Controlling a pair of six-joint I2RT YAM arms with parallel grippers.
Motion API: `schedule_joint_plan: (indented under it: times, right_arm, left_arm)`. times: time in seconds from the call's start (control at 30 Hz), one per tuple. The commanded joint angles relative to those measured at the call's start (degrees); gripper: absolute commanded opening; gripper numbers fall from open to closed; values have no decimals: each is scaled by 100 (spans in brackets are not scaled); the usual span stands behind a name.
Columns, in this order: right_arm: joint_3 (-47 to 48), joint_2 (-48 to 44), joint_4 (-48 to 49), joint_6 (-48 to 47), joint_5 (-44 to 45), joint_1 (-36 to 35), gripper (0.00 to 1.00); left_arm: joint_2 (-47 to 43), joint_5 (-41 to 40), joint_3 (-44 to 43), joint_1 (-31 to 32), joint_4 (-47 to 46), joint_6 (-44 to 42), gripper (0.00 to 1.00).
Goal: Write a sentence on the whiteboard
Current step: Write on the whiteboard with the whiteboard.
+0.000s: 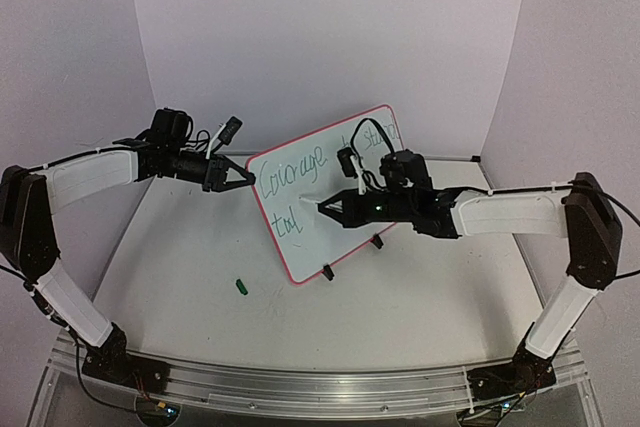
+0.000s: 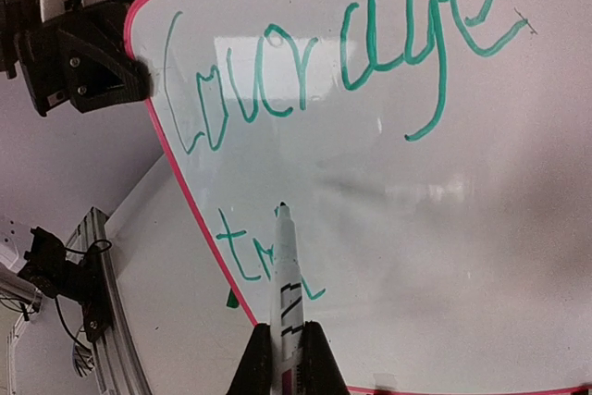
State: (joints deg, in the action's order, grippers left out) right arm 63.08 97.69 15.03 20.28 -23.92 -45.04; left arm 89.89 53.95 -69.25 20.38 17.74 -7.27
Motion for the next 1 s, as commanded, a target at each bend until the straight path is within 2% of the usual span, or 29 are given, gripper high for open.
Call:
schedule_joint_plan:
  times: [0.0, 0.37, 0.97]
  right_arm:
    - [364, 230, 81, -128, -17, 12, 0]
    - [313, 435, 79, -73, 54, 21, 0]
    - [-368, 318, 104, 150, 130, 21, 0]
  left_arm:
    - [32, -213, -27, 178, 300, -518, 0]
    - [22, -218, -35, 177, 307, -526, 0]
    - [49, -196, -36, 179, 301, -507, 0]
